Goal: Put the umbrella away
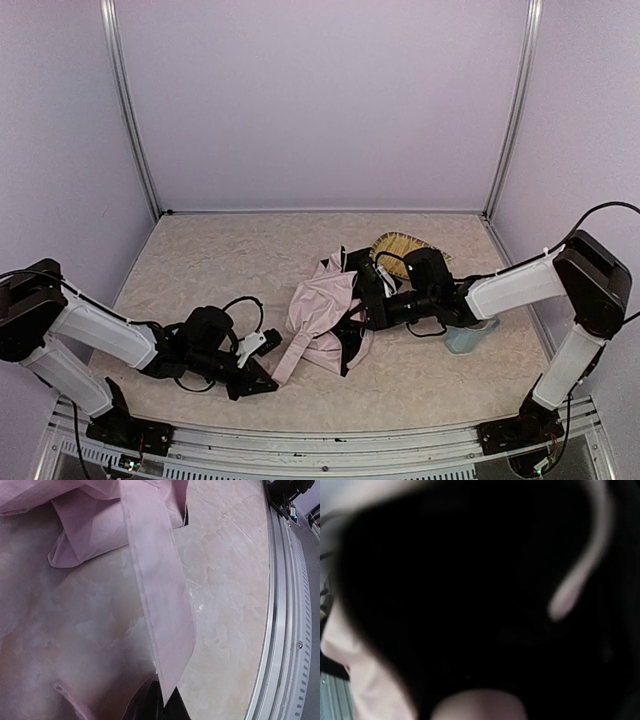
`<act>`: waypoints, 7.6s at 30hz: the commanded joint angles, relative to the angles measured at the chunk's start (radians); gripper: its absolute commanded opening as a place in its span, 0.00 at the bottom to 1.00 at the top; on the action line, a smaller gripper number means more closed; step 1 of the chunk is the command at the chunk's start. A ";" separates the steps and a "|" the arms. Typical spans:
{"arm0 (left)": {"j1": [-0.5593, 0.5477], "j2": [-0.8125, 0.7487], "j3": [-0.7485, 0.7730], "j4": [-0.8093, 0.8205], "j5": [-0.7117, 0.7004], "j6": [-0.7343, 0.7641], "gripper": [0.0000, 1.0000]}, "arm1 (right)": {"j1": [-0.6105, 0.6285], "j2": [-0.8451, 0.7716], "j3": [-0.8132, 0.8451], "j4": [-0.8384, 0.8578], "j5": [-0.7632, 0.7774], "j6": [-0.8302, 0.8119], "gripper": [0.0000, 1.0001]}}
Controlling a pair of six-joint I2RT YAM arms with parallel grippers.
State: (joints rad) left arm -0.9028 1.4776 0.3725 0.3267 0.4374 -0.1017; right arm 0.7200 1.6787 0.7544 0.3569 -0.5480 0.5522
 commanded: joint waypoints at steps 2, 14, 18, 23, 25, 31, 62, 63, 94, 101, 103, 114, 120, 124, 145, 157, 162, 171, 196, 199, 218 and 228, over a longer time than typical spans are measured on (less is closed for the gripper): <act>0.005 0.023 0.050 -0.027 0.025 0.008 0.00 | 0.019 -0.047 0.004 -0.147 0.012 -0.020 0.37; -0.008 0.090 0.075 -0.036 0.084 0.002 0.00 | 0.041 -0.320 0.219 -0.745 0.292 -0.247 0.66; -0.034 0.082 0.089 -0.070 0.073 -0.023 0.00 | 0.099 -0.225 0.349 -0.710 0.268 -0.356 0.61; -0.073 0.056 0.086 -0.086 0.052 -0.071 0.00 | 0.158 -0.029 0.427 -0.654 0.266 -0.435 0.63; -0.083 0.044 0.085 -0.093 0.054 -0.081 0.00 | 0.150 0.060 0.457 -0.648 0.313 -0.431 0.57; -0.091 0.022 0.082 -0.111 0.063 -0.111 0.00 | 0.037 0.288 0.494 -0.529 0.193 -0.336 0.46; -0.040 -0.044 0.050 -0.094 0.061 -0.105 0.00 | 0.190 0.196 0.490 -0.768 0.436 -0.909 1.00; -0.038 -0.049 0.049 -0.097 0.061 -0.107 0.00 | 0.190 0.217 0.494 -0.782 0.431 -0.912 1.00; 0.113 0.191 0.312 -0.223 0.028 0.103 0.00 | 0.007 0.216 0.665 -0.753 0.061 -0.709 0.00; 0.241 0.323 0.472 -0.220 0.038 0.205 0.00 | -0.001 0.059 0.677 -0.755 -0.046 -0.782 0.00; 0.281 0.346 0.513 -0.188 0.085 0.239 0.00 | 0.005 0.024 0.671 -0.779 -0.027 -0.802 0.00; 0.296 0.344 0.721 -0.350 0.159 0.537 0.00 | 0.058 -0.005 0.781 -1.006 0.269 -0.790 0.00; 0.238 0.106 0.521 -0.294 0.134 0.579 0.00 | -0.015 0.041 0.858 -1.109 0.367 -0.716 0.00; 0.237 -0.028 0.484 -0.303 0.310 0.632 0.00 | -0.026 0.094 0.931 -1.237 0.409 -0.728 0.00; 0.318 0.180 0.577 -0.380 0.394 0.665 0.00 | 0.000 0.044 0.970 -1.326 0.007 -0.869 0.00; 0.327 0.511 0.890 -0.288 0.471 0.707 0.00 | 0.270 0.039 0.977 -1.323 0.156 -0.944 0.00; 0.331 0.523 0.956 -0.255 0.471 0.655 0.00 | 0.335 0.038 0.969 -1.235 0.536 -0.962 0.00; 0.376 0.246 0.683 -0.225 0.529 0.653 0.00 | 0.095 -0.025 0.817 -0.978 0.504 -0.842 0.00; 0.294 0.193 0.471 -0.296 0.419 0.276 0.00 | 0.019 0.055 0.566 -0.806 0.276 -0.597 0.97; 0.288 0.161 0.445 -0.301 0.404 0.247 0.00 | 0.019 -0.061 0.422 -0.720 0.257 -0.487 0.89; 0.206 0.004 0.399 -0.326 0.288 0.195 0.00 | 0.015 0.159 0.179 -0.217 0.058 -0.250 0.67; 0.199 -0.089 0.404 -0.372 0.297 0.206 0.00 | -0.017 0.152 0.185 -0.224 0.026 -0.281 0.00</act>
State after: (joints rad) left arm -0.6937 1.4528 0.7628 -0.0254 0.7208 0.0940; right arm 0.7292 1.8606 0.9249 0.1116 -0.4877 0.2893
